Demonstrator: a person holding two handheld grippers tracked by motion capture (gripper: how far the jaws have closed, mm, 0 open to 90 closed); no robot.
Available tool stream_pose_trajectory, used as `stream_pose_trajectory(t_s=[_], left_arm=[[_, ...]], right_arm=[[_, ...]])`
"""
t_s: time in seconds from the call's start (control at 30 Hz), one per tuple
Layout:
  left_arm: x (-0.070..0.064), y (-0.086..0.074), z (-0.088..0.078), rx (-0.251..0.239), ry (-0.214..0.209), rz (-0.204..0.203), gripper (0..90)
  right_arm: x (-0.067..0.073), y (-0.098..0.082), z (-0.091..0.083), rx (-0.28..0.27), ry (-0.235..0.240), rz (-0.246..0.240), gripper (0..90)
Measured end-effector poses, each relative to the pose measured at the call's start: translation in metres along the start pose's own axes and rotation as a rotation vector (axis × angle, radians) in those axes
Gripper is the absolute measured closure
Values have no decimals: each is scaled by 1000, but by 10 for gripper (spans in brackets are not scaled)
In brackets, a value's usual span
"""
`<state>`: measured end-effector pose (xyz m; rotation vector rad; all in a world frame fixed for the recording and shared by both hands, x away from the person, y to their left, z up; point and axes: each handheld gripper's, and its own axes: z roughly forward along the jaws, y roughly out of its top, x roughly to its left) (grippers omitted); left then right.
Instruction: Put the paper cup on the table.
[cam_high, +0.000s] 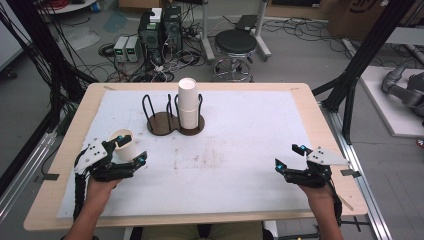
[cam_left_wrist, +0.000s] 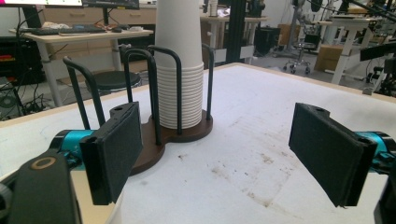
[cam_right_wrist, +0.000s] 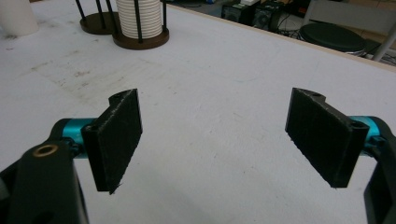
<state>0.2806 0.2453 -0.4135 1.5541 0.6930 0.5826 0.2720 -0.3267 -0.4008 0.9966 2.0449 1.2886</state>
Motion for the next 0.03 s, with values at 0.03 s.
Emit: stream_pose_trajectory(t_s=[0.03], left_arm=[[0, 0, 1, -1, -1, -1, 175]], right_arm=[[0, 0, 0, 2, 2, 4, 190]])
